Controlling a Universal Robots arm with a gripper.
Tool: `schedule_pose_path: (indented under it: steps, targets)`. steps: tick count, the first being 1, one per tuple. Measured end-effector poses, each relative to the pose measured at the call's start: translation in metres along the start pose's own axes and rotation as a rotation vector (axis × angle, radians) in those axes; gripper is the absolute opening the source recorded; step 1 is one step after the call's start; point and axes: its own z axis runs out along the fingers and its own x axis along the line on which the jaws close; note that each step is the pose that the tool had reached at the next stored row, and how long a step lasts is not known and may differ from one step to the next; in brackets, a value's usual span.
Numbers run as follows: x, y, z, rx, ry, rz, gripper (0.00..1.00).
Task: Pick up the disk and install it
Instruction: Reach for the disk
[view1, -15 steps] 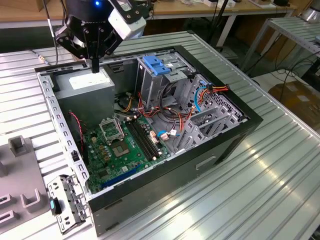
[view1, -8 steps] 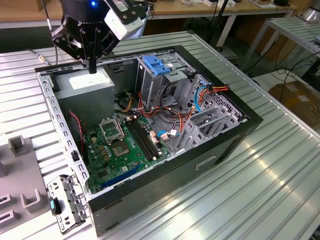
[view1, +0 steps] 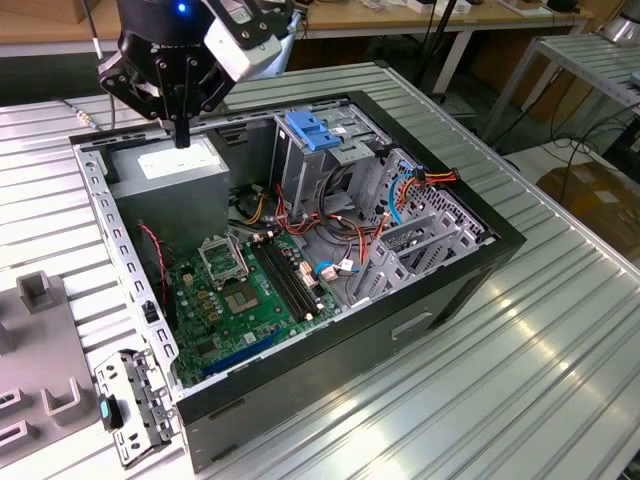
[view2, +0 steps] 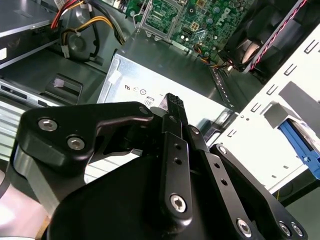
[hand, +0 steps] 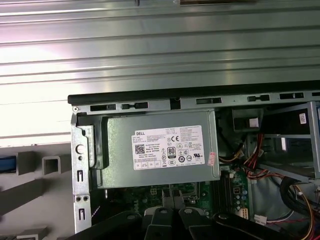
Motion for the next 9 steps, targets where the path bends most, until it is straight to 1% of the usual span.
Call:
schedule_pose_path:
  steps: [9]
  targets:
    - [0.0060,-0.0005,0.0004,0.0000,0.0003,0.000,0.11]
